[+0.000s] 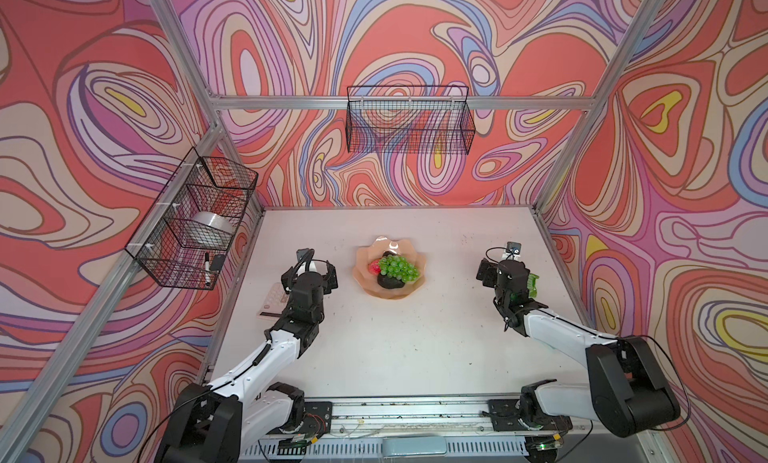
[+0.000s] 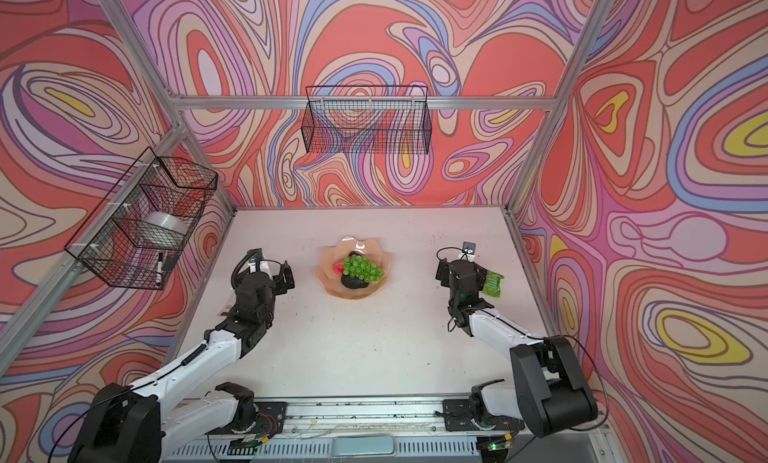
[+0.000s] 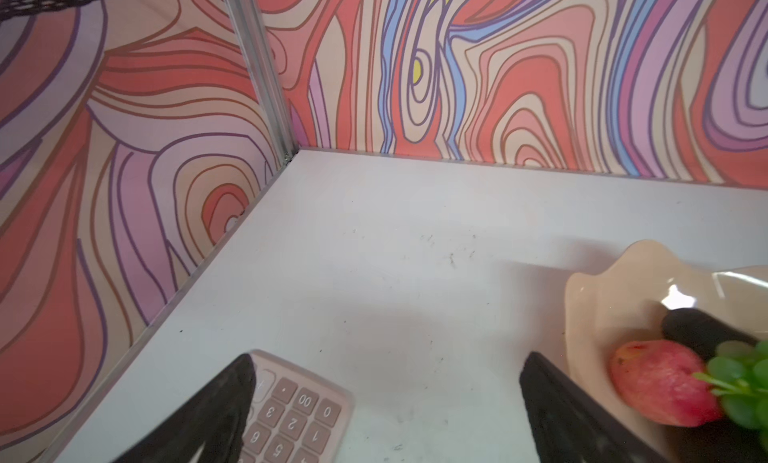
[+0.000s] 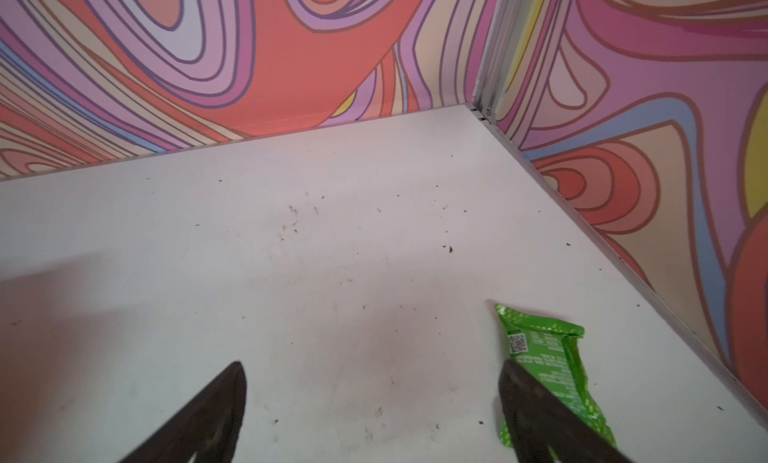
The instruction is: Place and organize the fake fruits in the fruit bowl
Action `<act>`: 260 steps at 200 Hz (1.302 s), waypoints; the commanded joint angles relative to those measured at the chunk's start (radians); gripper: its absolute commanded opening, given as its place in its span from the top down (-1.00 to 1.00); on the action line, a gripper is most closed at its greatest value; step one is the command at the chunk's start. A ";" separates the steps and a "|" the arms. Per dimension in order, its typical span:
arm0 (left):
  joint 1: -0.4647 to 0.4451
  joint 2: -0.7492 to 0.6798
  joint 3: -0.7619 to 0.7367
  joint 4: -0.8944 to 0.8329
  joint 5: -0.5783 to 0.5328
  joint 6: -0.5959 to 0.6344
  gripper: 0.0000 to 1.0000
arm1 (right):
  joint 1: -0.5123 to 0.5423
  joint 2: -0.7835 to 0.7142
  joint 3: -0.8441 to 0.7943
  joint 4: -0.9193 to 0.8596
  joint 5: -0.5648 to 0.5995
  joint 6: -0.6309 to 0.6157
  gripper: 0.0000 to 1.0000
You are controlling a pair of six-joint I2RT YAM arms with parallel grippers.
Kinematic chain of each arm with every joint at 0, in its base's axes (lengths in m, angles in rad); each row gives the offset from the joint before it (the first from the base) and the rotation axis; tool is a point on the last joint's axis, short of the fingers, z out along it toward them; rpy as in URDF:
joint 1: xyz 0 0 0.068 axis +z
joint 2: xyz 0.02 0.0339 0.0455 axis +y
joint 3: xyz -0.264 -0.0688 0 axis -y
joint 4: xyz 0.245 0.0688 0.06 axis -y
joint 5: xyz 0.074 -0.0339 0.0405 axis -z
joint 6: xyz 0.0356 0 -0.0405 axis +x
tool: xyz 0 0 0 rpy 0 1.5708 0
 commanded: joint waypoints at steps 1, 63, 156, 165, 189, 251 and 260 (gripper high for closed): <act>-0.001 -0.004 -0.087 0.245 -0.081 0.115 -1.00 | -0.045 0.056 -0.044 0.202 0.083 -0.036 -0.97; 0.088 0.239 -0.180 0.532 -0.075 0.116 -1.00 | -0.064 0.179 -0.124 0.519 0.041 -0.125 -0.97; 0.191 0.376 -0.139 0.604 0.057 0.096 -1.00 | -0.073 0.302 -0.145 0.704 -0.050 -0.180 -0.96; 0.190 0.375 -0.112 0.543 0.088 0.101 -1.00 | -0.075 0.308 -0.133 0.693 -0.061 -0.185 -0.96; 0.192 0.420 -0.066 0.506 0.173 0.142 -1.00 | -0.094 0.307 -0.098 0.614 -0.135 -0.184 -0.96; 0.212 0.418 -0.045 0.452 0.194 0.117 -1.00 | -0.111 0.369 -0.129 0.730 -0.198 -0.195 -0.97; 0.220 0.416 -0.030 0.414 0.209 0.107 -1.00 | -0.111 0.359 -0.130 0.707 -0.201 -0.191 -0.97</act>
